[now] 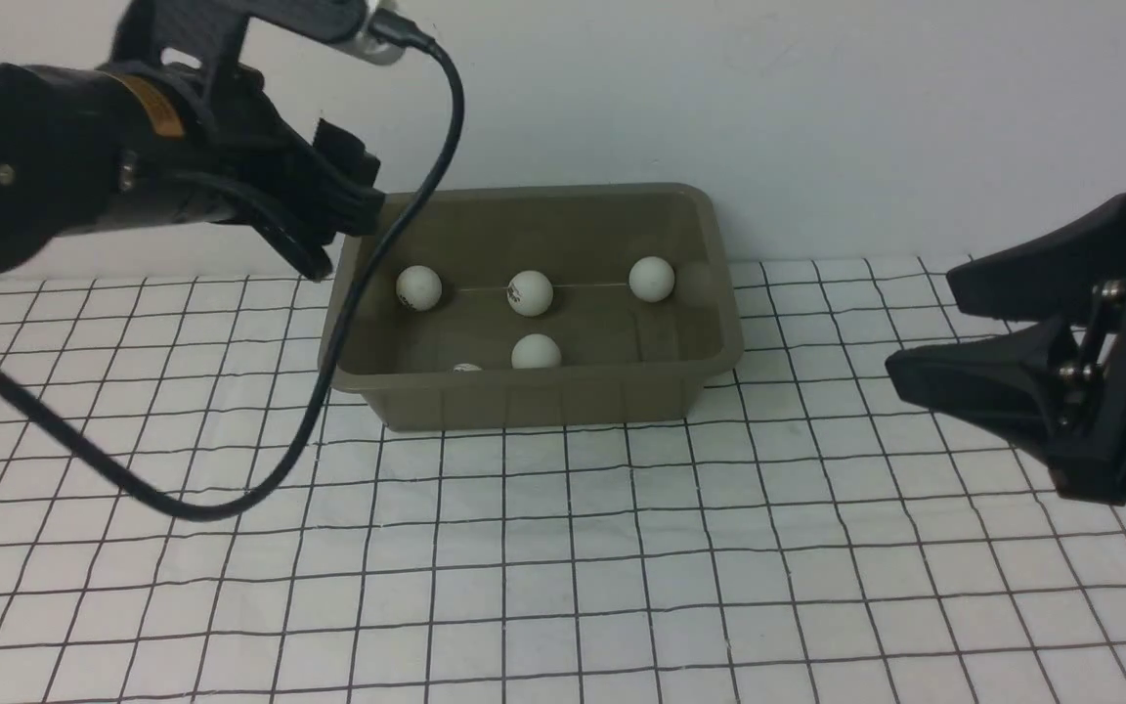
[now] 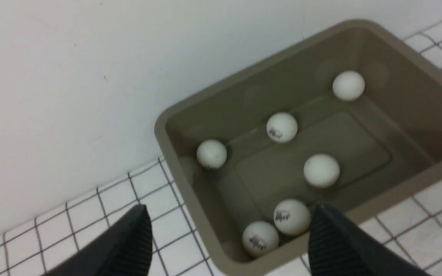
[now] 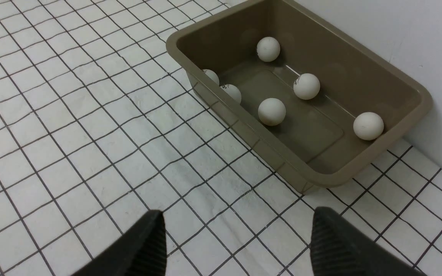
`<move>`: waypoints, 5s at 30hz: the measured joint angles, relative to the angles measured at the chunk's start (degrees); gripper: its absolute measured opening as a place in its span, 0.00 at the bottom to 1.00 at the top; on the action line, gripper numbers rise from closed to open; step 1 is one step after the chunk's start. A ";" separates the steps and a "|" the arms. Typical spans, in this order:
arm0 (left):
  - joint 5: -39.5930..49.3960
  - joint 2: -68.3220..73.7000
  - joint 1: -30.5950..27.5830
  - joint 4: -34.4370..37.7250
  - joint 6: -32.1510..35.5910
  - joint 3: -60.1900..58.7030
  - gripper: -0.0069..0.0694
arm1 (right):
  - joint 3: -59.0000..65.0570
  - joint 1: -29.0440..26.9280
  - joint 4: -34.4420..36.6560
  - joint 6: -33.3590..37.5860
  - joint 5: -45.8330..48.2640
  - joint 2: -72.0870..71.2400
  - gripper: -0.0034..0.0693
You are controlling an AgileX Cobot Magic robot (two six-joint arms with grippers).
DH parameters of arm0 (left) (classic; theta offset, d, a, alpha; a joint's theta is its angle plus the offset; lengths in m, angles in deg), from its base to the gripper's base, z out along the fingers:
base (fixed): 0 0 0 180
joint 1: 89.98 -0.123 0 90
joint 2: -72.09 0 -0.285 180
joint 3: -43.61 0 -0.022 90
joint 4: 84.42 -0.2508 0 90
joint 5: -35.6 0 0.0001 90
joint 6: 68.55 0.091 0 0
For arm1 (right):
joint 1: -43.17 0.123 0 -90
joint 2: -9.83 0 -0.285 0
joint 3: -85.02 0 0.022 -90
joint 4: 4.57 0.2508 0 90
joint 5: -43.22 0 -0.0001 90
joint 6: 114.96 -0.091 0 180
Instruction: Put the table tennis balls into the box on the white checkered tablecloth.
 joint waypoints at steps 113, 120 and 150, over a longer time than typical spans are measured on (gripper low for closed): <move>13.51 34.90 -35.53 80.09 120.26 3.37 0.68 | 0.00 0.00 2.64 -0.09 5.68 -0.05 0.68; 14.38 40.16 -35.53 93.11 129.75 6.08 0.68 | 0.00 0.00 2.97 0.02 6.22 -0.05 0.68; 13.71 53.99 -28.28 95.76 140.77 15.54 0.68 | 0.00 0.00 3.08 0.02 7.24 -0.05 0.68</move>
